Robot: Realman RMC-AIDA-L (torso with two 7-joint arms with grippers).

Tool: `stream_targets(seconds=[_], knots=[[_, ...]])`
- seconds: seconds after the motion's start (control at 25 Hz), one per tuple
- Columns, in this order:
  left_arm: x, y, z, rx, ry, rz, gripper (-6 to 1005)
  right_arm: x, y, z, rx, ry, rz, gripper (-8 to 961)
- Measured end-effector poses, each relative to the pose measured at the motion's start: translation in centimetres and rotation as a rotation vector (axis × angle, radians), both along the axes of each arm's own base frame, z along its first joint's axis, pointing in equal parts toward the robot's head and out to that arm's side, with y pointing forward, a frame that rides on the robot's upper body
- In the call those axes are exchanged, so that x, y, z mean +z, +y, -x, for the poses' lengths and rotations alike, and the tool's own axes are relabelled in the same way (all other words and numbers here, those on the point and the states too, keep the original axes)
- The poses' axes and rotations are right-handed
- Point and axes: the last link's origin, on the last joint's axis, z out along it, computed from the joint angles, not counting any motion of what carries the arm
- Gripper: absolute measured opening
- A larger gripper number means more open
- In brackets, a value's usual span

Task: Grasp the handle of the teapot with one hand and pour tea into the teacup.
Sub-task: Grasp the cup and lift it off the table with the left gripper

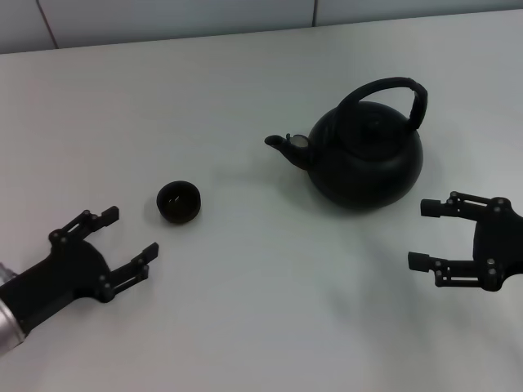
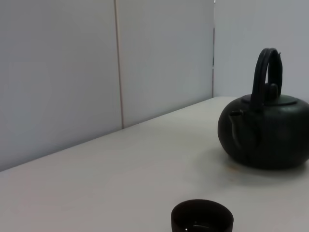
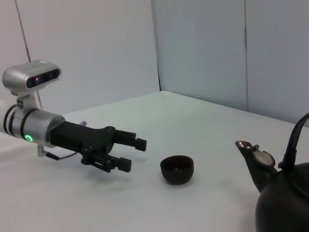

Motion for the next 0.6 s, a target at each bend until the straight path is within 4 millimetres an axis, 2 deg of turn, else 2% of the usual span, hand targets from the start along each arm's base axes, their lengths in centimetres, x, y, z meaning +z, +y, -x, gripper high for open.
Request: stream_targets(seconds=[0.08, 0.6], knots=[[-0.9, 0.7, -0.6, -0.006, 0.012, 0.01, 736, 0.0, 0.0, 0.0, 0.001, 0.001, 0.0, 817], [-2.7, 3.7, -2.3, 0.018, 0.05, 0.025, 721, 0.2, 0.0, 0.2, 0.009, 0.01, -0.002, 816]])
